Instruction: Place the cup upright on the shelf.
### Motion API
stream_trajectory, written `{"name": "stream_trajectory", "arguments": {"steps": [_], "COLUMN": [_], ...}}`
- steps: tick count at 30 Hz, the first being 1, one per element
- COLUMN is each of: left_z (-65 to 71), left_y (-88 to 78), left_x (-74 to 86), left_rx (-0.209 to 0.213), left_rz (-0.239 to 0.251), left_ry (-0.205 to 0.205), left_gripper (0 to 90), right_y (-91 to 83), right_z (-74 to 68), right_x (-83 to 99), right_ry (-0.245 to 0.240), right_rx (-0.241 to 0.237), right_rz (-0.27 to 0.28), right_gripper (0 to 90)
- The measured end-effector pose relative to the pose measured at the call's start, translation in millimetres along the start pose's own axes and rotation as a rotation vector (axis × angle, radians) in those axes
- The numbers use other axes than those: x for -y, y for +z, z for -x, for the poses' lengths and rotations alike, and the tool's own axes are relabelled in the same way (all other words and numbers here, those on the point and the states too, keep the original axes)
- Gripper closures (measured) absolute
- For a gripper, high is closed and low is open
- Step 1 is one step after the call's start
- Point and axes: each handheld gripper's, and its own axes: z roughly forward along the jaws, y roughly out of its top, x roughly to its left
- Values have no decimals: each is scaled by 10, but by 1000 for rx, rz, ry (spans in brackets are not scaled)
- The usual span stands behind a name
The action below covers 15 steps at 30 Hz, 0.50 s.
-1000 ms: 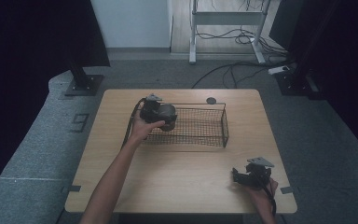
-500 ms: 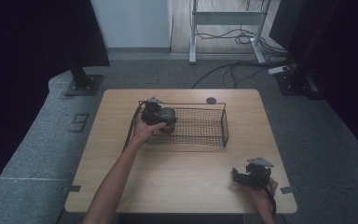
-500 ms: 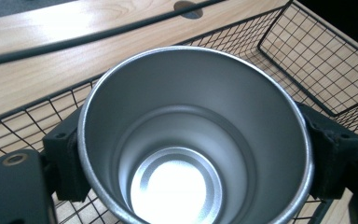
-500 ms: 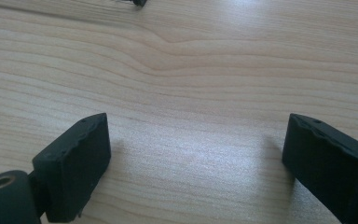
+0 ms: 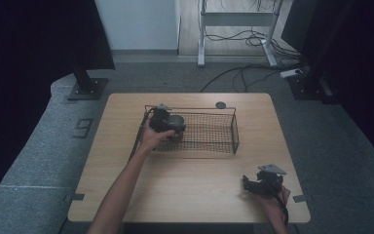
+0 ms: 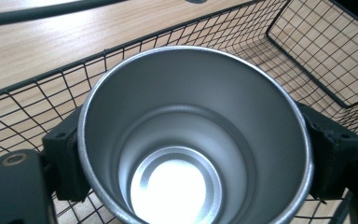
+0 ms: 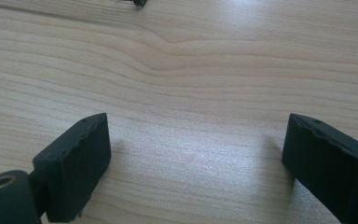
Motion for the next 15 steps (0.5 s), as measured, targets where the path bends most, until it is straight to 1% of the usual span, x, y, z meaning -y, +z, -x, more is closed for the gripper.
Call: {"name": "stream_trajectory", "arguments": {"steps": [4,10,12,13,15], "left_z": [9,3,-5,-5,-2], "left_y": [41,41,58,58,76], "left_x": [8,-4,-4,-4,-6], "left_rx": [-7,-26,-29,-29,-37], "left_rz": [-23,-17,-32,-32,-57], "left_ry": [1,-7,-12,-12,-15], "left_gripper": [144,143,143,143,143], "right_y": [0,0,0,0,0], "right_z": [0,0,0,0,0], "right_x": [0,0,0,0,0], "right_ry": [-1,0,0,0,0], "right_rx": [0,0,0,0,0], "right_rz": [0,0,0,0,0], "right_gripper": [78,78,78,78,78]}}
